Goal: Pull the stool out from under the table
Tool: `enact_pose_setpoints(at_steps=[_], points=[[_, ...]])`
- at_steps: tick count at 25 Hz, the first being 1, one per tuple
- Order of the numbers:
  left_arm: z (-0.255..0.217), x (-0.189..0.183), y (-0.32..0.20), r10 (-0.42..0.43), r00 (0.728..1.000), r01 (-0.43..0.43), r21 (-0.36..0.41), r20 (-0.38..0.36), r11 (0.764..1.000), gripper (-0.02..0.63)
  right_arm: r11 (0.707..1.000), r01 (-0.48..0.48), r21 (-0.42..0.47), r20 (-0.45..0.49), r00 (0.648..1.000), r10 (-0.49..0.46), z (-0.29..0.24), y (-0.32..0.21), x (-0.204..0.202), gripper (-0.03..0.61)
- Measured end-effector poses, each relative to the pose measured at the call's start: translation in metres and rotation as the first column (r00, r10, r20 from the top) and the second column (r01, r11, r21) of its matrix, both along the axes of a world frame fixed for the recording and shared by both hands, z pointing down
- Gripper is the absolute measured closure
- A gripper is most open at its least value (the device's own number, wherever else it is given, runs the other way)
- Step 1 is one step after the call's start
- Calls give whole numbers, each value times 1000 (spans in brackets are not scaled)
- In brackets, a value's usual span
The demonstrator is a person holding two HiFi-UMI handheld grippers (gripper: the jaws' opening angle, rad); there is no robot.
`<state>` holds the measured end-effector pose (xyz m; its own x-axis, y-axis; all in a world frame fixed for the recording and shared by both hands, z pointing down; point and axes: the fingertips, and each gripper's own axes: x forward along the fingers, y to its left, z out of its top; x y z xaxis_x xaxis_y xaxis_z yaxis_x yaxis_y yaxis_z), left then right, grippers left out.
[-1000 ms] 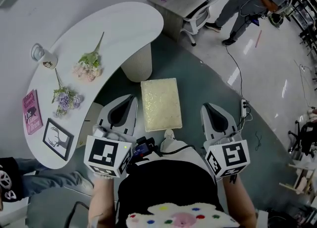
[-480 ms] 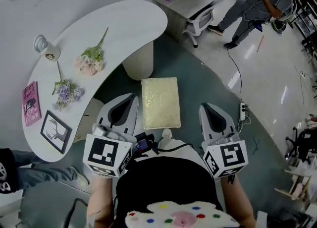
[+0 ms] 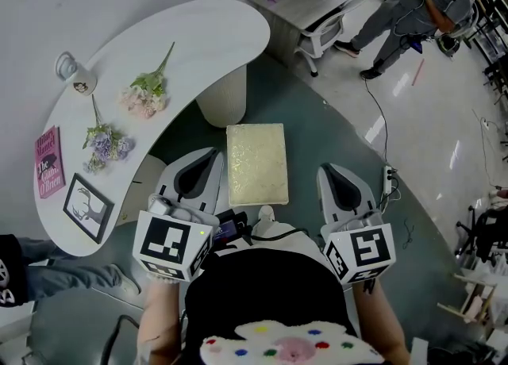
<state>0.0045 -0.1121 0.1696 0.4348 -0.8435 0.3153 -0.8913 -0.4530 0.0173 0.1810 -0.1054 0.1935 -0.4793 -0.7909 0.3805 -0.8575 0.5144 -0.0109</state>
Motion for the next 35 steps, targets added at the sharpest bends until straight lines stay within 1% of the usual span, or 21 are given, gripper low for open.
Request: enact_pose_setpoints(at_steps=[3,14,21,25,31,35], points=[[-1,2,0,3,1000,-3,2,-5,1000,598,1000,21,13,-17,1000,-21,0,-1,-2,538],[2,5,2,19,1000,-19,0,9,1000,598,1000,23,18,-9,1000,-23,-5,-3,-6,538],[3,6,3,20,1000,-20,-6,8,1000,598,999,47,24,-21,999,-47,-6,-3,-8,538],[4,6,4,20,1000,-20,-6,7,1000,598,999,32,16,-12,999,-31,-6,-1,-9,538],[4,8,4,20,1000,-20,-7,8,1000,598,999,47,20,-22,999,-47,-5,0,-7,538],[5,7,4,19,1000,-18,-10,8,1000,598,999,39,8,-22,999,-39,-4,1,-8,538]])
